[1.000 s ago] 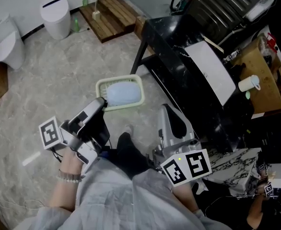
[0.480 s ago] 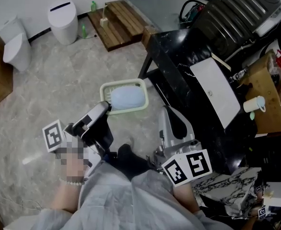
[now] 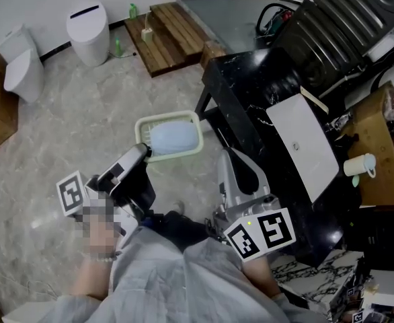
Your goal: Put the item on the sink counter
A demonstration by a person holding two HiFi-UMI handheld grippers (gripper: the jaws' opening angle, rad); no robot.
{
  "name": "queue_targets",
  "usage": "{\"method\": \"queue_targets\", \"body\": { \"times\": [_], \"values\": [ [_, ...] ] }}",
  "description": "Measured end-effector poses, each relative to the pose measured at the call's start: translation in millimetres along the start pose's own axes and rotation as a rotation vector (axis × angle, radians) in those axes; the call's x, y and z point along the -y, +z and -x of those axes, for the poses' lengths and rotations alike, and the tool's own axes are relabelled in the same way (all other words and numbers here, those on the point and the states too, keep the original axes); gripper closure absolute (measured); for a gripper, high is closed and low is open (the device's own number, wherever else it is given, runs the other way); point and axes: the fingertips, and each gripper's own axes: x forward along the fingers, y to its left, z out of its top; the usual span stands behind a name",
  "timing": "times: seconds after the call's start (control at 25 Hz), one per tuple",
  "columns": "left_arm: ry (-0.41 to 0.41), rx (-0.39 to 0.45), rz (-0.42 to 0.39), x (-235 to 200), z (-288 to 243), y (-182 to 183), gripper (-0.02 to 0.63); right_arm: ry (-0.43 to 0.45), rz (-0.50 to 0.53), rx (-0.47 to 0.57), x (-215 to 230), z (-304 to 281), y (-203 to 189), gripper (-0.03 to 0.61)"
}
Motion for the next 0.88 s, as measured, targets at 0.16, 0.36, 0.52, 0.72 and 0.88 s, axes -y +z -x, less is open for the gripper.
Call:
{"method": "queue_targets", "body": {
  "times": [0.16, 0.36, 0.52, 0.72, 0.88],
  "values": [
    [-0.014, 0.008, -0.002, -7.1, -28.3, 8.9, 0.525, -0.004, 0.014, 0.000, 27.3, -12.2, 5.5, 0.581],
    [-0.026, 0.003, -0.005, -16.5, -59.4, 14.2, 0.525, -0.018, 0.018, 0.005, 58.1, -24.7, 9.3, 0.581],
    [-0.032, 0.003, -0.005, -22.0, -74.7, 17.3, 0.525, -0.010, 0.026, 0.008, 69.4, -34.3, 10.6, 0.581],
    [-0.033, 0.015, -0.002, -28.2, -87.3, 23.0, 0.525, -0.003, 0.025, 0.003, 80.7, -43.7, 10.3, 0.581],
    [-0.031, 0.020, 0.011, -31.2, -92.8, 23.4, 0.525, -0.001, 0.015, 0.004, 86.8, -46.1, 9.3, 0.581]
  ]
}}
